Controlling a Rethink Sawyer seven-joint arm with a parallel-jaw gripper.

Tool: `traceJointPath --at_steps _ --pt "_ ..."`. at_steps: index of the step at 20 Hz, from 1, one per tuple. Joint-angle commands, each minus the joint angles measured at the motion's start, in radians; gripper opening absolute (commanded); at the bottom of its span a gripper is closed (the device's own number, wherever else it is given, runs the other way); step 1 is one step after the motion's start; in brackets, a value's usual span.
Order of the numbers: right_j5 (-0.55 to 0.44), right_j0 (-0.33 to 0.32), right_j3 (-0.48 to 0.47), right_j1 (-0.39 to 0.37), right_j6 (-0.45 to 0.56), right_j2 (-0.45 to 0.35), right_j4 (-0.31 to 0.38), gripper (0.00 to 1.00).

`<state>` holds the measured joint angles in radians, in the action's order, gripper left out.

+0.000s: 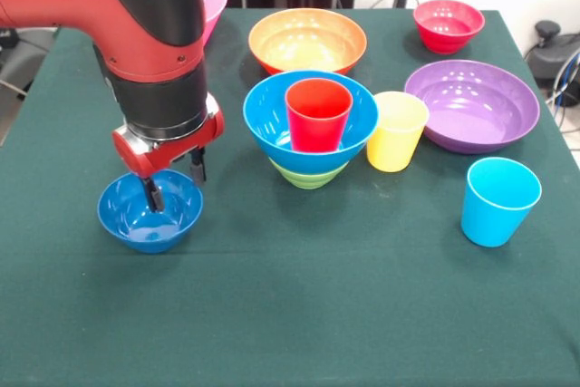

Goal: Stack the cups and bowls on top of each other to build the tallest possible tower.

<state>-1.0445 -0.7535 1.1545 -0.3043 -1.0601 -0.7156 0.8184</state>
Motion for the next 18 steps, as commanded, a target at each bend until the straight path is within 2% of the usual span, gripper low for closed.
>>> traceJointPath --at_steps 1,12,18 --pt "0.035 0.008 0.035 0.051 0.263 0.058 0.082 1.0" --pt "0.047 0.007 0.049 0.041 0.243 0.057 0.081 1.0" --pt "0.023 0.006 0.06 0.007 0.239 0.048 0.062 1.0"
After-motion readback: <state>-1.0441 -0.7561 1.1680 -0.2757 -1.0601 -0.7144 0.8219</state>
